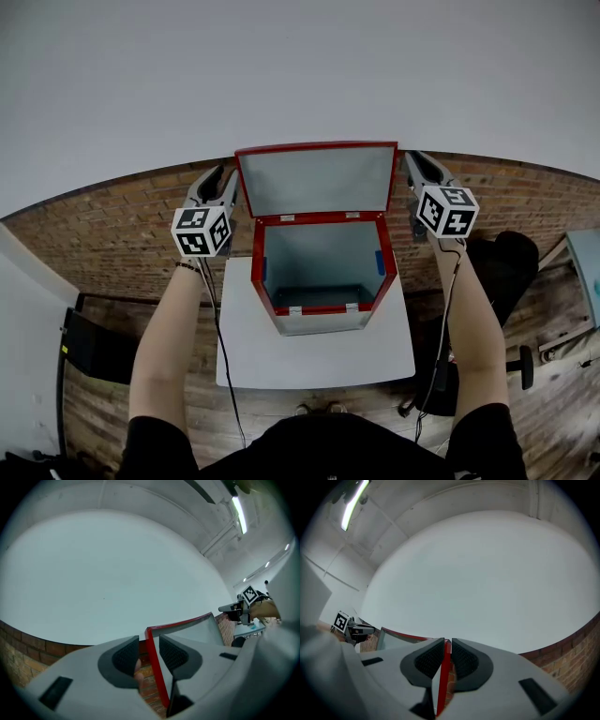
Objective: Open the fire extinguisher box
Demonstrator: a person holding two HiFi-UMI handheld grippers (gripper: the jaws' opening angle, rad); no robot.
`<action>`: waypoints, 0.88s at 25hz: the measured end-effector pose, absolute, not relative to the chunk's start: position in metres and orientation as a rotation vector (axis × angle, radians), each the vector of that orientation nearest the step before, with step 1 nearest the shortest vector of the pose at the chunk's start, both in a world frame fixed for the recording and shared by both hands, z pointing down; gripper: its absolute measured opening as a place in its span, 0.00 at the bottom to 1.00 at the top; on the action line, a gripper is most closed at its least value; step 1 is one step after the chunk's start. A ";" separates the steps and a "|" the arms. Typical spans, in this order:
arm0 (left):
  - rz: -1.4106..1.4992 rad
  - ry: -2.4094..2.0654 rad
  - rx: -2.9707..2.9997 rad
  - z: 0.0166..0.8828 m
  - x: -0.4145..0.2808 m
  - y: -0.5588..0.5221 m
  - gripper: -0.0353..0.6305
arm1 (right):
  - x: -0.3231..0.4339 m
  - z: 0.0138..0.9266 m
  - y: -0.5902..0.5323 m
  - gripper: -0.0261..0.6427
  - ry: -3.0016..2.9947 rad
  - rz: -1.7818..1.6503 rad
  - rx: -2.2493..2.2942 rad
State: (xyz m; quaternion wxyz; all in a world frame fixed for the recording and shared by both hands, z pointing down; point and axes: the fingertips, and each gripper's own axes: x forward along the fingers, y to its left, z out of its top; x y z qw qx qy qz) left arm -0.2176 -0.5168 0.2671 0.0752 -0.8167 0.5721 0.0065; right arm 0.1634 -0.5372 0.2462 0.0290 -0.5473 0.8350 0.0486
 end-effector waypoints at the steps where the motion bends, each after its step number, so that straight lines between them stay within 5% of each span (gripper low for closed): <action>1: 0.028 1.708 -2.442 0.265 -0.217 -0.511 0.31 | 0.163 0.244 -0.531 0.13 2.577 0.160 -1.681; 22: 0.238 1.503 -2.458 0.244 -0.159 -0.340 0.14 | 0.097 0.259 -0.356 0.07 2.674 0.216 -1.383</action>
